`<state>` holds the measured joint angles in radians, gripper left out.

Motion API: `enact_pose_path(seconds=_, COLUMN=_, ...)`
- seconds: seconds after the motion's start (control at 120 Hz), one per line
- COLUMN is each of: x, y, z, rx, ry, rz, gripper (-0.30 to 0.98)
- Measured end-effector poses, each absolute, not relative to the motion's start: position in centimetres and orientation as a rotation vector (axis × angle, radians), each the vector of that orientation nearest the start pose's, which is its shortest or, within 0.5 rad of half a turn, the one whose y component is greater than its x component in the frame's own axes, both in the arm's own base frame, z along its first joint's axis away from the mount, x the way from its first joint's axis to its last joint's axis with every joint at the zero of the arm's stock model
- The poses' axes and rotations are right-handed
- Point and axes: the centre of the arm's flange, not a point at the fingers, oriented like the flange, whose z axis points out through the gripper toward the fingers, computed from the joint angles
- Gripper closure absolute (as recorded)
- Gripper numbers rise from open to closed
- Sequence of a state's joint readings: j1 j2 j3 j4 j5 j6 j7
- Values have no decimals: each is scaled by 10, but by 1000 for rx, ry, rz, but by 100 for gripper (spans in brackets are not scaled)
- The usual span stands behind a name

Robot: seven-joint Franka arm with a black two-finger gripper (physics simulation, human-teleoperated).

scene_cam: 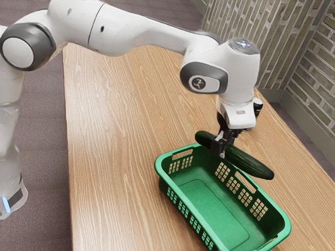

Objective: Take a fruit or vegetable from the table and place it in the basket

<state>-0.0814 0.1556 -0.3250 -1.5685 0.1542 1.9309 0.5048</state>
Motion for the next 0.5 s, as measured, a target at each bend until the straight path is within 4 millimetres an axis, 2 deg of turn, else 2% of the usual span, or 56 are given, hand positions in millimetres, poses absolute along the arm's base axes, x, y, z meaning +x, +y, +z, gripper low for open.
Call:
enact_pose_path(seconds=0.267, x=569, y=-269, z=571, rx=-2634, ry=1471, rz=-304, gripper=46)
enact_pose_path(seconds=0.375, x=566, y=-275, z=571, rx=-2623, ry=1486, rz=-302, gripper=46)
enact_pose_path(seconds=0.5, x=564, y=-277, z=571, rx=-2626, ry=1495, rz=-298, gripper=19)
